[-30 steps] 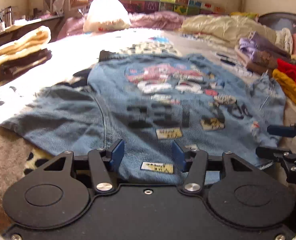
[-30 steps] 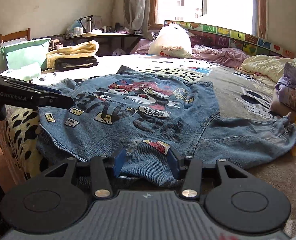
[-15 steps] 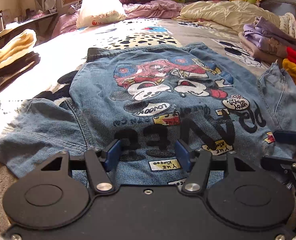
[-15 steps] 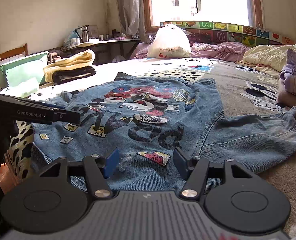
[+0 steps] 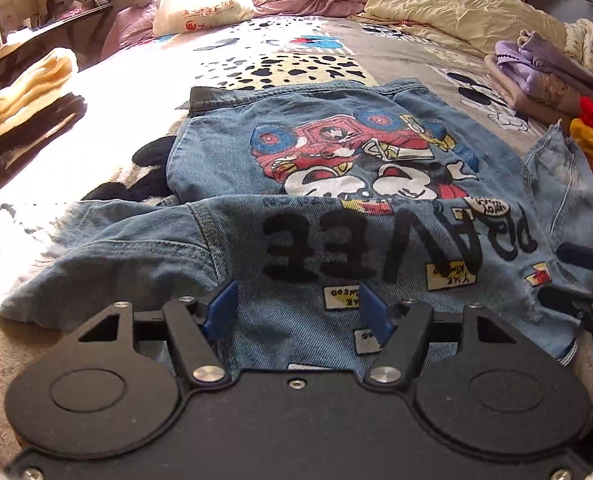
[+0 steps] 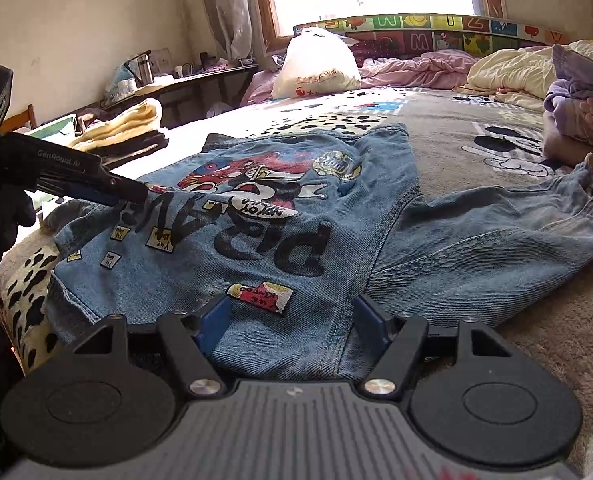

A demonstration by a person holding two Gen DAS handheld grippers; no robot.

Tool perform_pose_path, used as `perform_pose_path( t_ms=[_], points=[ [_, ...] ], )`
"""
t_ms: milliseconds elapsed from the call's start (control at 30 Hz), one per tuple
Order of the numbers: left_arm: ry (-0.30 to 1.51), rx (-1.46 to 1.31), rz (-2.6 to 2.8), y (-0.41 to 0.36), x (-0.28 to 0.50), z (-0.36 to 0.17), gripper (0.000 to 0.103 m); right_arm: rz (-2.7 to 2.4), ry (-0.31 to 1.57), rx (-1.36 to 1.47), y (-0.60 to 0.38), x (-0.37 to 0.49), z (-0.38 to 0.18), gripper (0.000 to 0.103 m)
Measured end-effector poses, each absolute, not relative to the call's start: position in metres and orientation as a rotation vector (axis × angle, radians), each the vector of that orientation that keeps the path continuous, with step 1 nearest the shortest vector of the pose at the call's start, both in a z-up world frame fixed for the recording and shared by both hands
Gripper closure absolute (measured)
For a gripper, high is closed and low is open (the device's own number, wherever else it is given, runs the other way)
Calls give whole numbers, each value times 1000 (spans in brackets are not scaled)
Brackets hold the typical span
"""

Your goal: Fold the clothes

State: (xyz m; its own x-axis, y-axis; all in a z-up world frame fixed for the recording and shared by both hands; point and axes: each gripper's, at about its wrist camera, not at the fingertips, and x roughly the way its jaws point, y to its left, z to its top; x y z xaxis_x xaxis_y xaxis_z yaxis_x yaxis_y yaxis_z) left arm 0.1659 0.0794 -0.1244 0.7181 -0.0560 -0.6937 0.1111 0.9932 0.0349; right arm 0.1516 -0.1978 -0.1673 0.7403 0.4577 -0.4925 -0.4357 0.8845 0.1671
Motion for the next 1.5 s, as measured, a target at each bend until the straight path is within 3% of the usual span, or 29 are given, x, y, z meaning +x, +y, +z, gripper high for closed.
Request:
perform_pose_path(
  t_ms=[233,300,367,500,667,700,733,833,933,1100,1167,1200,1333,1400,1433,1500],
  points=[
    [683,58,-13,110,129,-134,39,698,385,-68,-165,119,-147,36],
    [765,93,-13,107,126,-141,41,791,418,-102,-148,115,-152,36],
    [710,27,0,112,105,-126,45,875,457,-166,-132,106,-157,36],
    [765,-525,-53,145,84,-138,45,861,398,-351,-120,68,-151,35],
    [722,-881,-24,138,85,-166,45,719,335,-546,-117,55,-157,35],
    [713,-920,-30,137,88,-168,50,709,350,-540,-118,58,-159,35],
    [729,-937,-48,134,90,-169,89,708,366,-528,-119,62,-161,36],
    [728,-849,-34,117,79,-153,93,712,384,-517,-122,64,-162,35],
    [678,-824,12,112,46,-140,95,733,396,-508,-127,61,-156,39],
    [730,-934,37,127,41,-165,94,817,463,-493,-137,59,-152,37],
    [679,-987,22,135,38,-163,49,819,461,-502,-137,60,-152,40],
    [653,-990,19,135,38,-159,44,818,445,-477,-139,60,-148,41],
    [668,-1039,-8,124,54,-164,44,807,363,-398,-144,59,-139,39],
    [706,-1005,5,112,63,-170,46,752,413,-310,-152,68,-139,39],
    [713,-977,25,106,65,-172,57,719,444,-258,-157,73,-139,39],
    [717,-939,33,100,66,-171,61,622,521,-62,-177,82,-138,39]
  ],
)
